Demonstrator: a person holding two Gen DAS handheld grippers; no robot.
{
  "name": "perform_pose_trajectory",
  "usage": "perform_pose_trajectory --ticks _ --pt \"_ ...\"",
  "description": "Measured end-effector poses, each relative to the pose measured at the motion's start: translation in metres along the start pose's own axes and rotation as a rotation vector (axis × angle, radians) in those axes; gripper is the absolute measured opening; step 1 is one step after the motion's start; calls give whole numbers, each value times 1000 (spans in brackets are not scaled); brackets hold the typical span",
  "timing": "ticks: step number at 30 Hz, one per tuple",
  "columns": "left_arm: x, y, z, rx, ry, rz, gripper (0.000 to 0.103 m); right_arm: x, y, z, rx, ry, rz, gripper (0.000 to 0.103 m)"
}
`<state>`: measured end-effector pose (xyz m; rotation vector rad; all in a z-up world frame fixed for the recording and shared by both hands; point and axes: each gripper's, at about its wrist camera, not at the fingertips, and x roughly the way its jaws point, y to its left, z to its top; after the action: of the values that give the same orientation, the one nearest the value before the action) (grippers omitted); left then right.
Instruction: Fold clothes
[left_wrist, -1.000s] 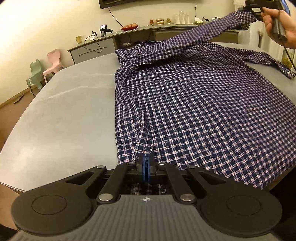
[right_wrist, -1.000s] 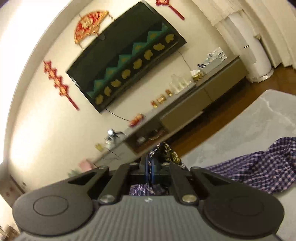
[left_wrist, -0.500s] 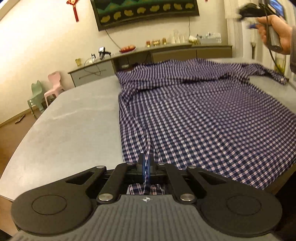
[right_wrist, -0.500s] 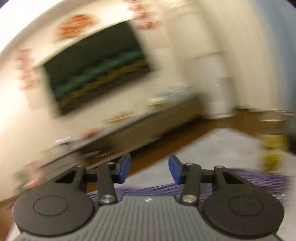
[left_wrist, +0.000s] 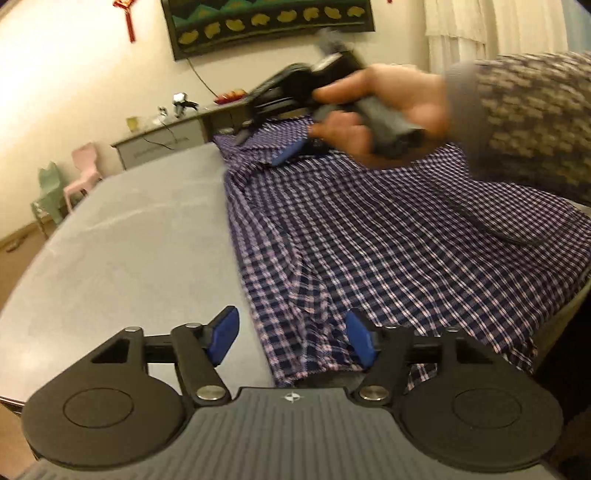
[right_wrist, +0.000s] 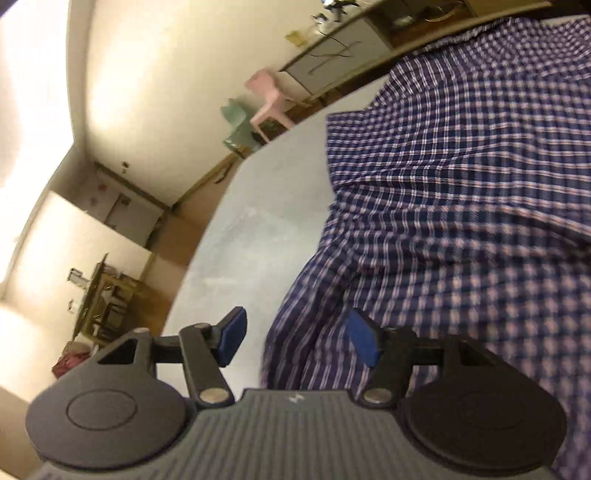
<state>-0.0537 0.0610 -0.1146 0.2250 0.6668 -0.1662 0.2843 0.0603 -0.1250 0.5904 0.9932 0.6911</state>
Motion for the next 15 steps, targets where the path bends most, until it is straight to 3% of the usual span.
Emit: perform_pose_trajectory --ticks 1,2,3,4,5,8,10,13,15 --pt "4 0 -1 5 12 -18 66 10 -1 5 4 2 -17 60" --pt "7 -1 -2 9 22 -24 42 17 -4 9 0 3 -28 54" --pt "9 0 -2 9 30 -22 3 21 -5 13 -17 5 -29 25" --pt "5 1 0 10 15 -25 3 24 -2 17 -36 6 -31 2" --pt "-1 3 3 11 -8 -30 3 23 1 22 -61 -8 -34 1" --pt "-18 -3 11 66 -56 -79 3 -9 18 37 -162 -115 -31 0" --pt "-22 -13 14 114 -64 -113 3 -19 24 47 -202 -129 -93 0" --pt "-14 -23 12 122 -42 -81 3 -11 9 50 -152 -3 -104 3" --pt "-19 -15 15 83 -62 -48 3 -6 -3 37 -82 50 -91 14"
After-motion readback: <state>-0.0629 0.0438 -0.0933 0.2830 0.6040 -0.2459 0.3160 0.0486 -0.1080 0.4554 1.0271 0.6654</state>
